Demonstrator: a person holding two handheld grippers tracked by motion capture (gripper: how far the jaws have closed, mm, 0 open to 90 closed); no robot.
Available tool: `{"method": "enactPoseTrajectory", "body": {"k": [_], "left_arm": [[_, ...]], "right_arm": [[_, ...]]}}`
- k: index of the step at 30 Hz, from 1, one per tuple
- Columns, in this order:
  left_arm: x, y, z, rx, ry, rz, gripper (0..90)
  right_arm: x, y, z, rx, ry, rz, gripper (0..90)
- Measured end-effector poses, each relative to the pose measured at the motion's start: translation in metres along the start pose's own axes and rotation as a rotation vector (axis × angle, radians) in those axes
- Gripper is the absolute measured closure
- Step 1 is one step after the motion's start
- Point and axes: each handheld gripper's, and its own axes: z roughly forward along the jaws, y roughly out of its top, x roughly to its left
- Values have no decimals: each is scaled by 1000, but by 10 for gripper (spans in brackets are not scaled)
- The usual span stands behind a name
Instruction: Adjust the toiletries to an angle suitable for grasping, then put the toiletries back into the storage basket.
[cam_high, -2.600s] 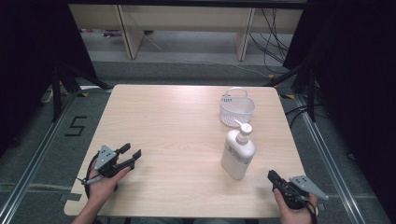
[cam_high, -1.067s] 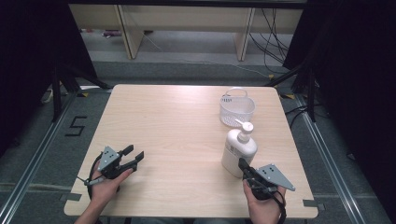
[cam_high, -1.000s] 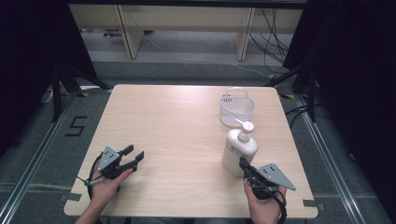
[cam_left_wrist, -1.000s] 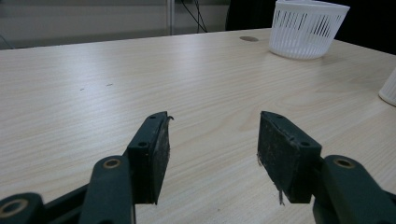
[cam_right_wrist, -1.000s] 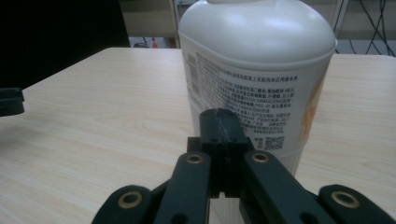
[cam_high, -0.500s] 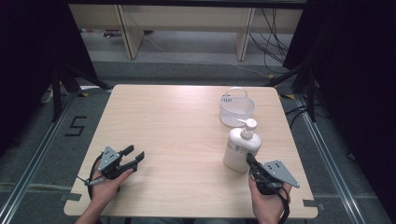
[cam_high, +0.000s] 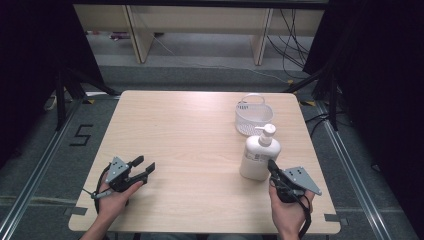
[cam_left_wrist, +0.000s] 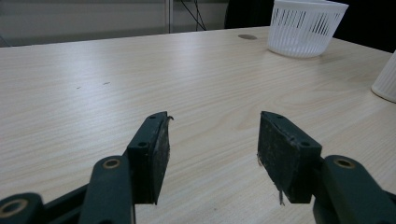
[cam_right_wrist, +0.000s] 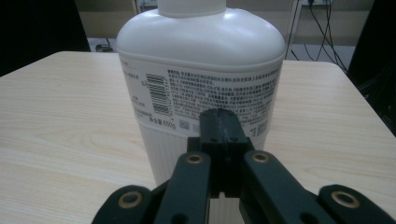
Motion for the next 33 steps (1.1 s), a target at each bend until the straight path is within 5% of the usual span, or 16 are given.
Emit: {"method": "enactPoseTrajectory", "body": {"k": [7,11,15,17,23,33], "left_arm": [[0,0,0,0,0,-2,430],[0,0,0,1,-4,-6,430],[1,0,1,5,-1,-13,429],[1,0,1,3,0,-18,429],[1,0,-1,-2,-1,-22,429],[1,0,0,-9,-9,-24,429]], "right_arm": [[-2,1,2,26,-21,7,900],[-4,1,3,13,-39,-23,900],[-4,-1,1,-6,-33,3,900],[-3,-2,-3,-6,-21,39,842],[-2,-3,-17,-87,-45,33,681],[4,7,-29,-146,-116,-6,501]]}}
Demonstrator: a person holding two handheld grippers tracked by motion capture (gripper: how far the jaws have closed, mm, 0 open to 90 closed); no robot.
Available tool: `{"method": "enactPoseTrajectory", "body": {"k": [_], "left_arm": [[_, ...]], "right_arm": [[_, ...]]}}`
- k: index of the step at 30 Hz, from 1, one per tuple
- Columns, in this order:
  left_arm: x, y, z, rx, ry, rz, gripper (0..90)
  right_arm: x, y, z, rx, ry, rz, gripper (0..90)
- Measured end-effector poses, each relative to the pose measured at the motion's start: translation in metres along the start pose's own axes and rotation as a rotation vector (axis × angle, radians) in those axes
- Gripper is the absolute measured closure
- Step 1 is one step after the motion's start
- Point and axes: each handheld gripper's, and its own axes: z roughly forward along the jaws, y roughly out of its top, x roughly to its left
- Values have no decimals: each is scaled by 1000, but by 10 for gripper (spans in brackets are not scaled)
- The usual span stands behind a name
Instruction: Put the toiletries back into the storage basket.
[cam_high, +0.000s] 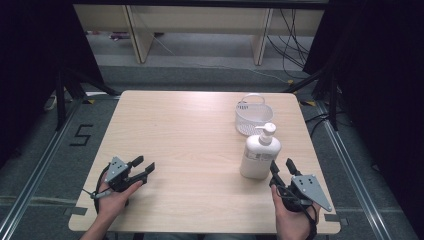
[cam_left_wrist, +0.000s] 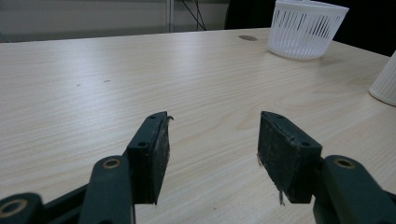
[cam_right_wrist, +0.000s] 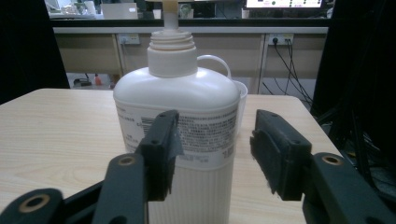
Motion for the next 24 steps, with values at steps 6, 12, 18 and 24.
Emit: {"method": "enactPoseTrajectory", "body": {"k": [6,12,18,24], "left_arm": [[0,0,0,1,-2,0,429],[0,0,-2,4,5,1,429],[0,0,-2,5,5,2,429],[0,0,-1,6,6,-1,429]], "right_arm": [[3,4,2,-33,-5,-24,470],[12,16,3,-69,2,-35,468],[21,26,11,-81,8,-54,480],[22,32,19,-87,12,-59,483]]}}
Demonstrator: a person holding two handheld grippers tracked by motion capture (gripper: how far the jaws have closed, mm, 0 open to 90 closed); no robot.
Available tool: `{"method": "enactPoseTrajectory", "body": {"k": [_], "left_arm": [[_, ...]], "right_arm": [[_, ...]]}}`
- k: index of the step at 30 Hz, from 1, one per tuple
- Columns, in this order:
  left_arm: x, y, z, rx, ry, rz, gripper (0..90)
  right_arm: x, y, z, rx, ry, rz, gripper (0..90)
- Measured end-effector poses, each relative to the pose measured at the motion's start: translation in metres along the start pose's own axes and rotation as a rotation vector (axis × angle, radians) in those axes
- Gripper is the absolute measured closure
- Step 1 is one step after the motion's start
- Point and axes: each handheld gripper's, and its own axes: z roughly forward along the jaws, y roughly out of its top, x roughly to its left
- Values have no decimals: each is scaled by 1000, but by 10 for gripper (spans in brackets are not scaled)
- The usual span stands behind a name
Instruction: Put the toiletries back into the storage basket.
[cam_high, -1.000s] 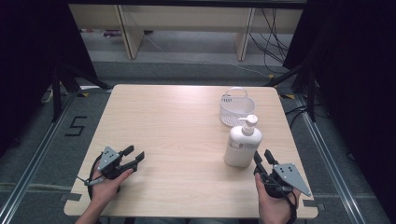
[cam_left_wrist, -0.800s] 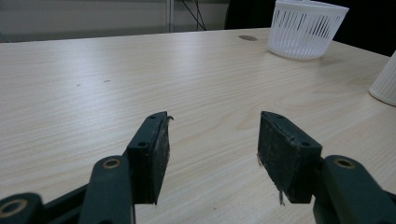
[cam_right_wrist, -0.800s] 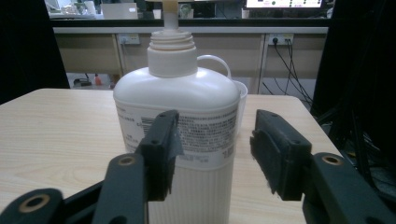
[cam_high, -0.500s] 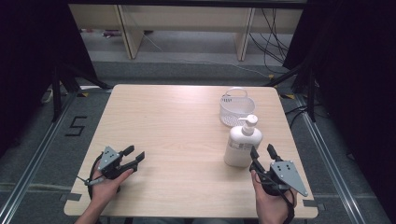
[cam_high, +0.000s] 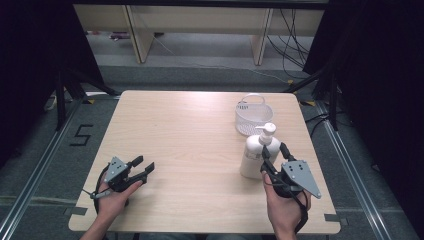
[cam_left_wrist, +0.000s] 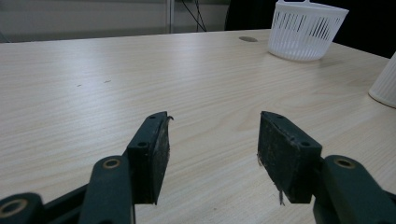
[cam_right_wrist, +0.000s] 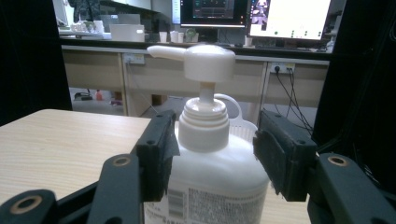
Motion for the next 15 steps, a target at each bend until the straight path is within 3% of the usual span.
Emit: {"method": "enactPoseTrajectory", "body": {"k": [15], "left_arm": [[0,0,0,-3,1,-1,429]], "right_arm": [[0,13,19,8,4,8,501]]}}
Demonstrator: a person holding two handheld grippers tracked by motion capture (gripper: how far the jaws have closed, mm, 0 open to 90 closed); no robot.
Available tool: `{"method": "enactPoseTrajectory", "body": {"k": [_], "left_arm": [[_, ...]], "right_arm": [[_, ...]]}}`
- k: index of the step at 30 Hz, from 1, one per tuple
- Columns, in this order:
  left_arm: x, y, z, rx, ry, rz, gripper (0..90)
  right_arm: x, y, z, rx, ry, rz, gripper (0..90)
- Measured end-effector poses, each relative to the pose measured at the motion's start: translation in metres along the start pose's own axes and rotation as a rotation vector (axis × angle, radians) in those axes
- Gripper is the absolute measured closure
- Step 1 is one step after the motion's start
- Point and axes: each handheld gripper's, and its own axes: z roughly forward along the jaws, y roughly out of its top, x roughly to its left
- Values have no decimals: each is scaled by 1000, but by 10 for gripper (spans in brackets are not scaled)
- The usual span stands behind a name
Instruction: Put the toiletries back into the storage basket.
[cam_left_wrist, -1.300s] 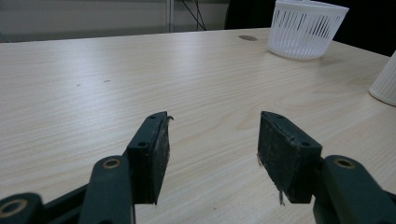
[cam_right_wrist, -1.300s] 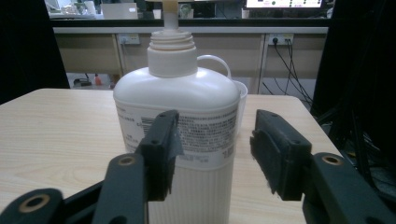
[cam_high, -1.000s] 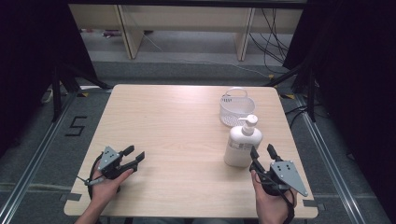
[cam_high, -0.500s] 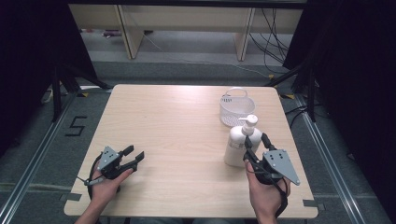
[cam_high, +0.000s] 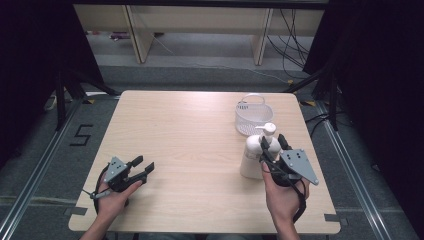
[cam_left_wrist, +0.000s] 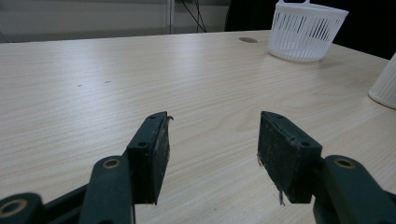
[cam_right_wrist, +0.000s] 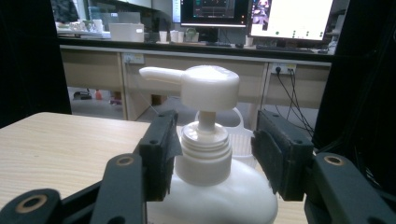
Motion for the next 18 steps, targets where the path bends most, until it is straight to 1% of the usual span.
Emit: {"method": "enactPoseTrajectory", "body": {"k": [1,2,3,5,6,7,8,9,10,11,12,13,15,18], "left_arm": [[0,0,0,0,0,0,429],[0,0,0,1,1,1,429],[0,0,0,0,1,1,429],[0,0,0,-1,0,0,429],[0,0,0,-1,0,0,429],[0,0,0,-1,0,0,429],[0,0,0,-1,-1,1,429],[0,0,0,0,-1,1,429],[0,0,0,-1,-1,1,429],[0,0,0,-1,-1,0,429],[0,0,0,-1,-2,0,429],[0,0,0,-2,-3,-2,429],[0,0,0,-2,-3,-2,429],[0,0,0,-1,-2,-1,429]], "right_arm": [[0,1,1,5,-1,-4,502],[0,1,2,6,-3,8,502],[-1,2,3,16,-11,-8,502],[-1,3,6,13,-1,-10,502],[-1,4,7,17,-6,-13,502],[0,4,8,31,0,-2,502],[-1,4,9,16,-3,-14,502],[-1,5,10,20,-3,-20,502],[0,5,11,31,1,-3,502],[0,6,12,25,-9,-5,502],[0,6,13,23,0,-1,502],[0,7,14,26,-3,-2,502],[-1,8,15,25,-6,-19,504],[0,10,18,38,-8,-6,515]]}}
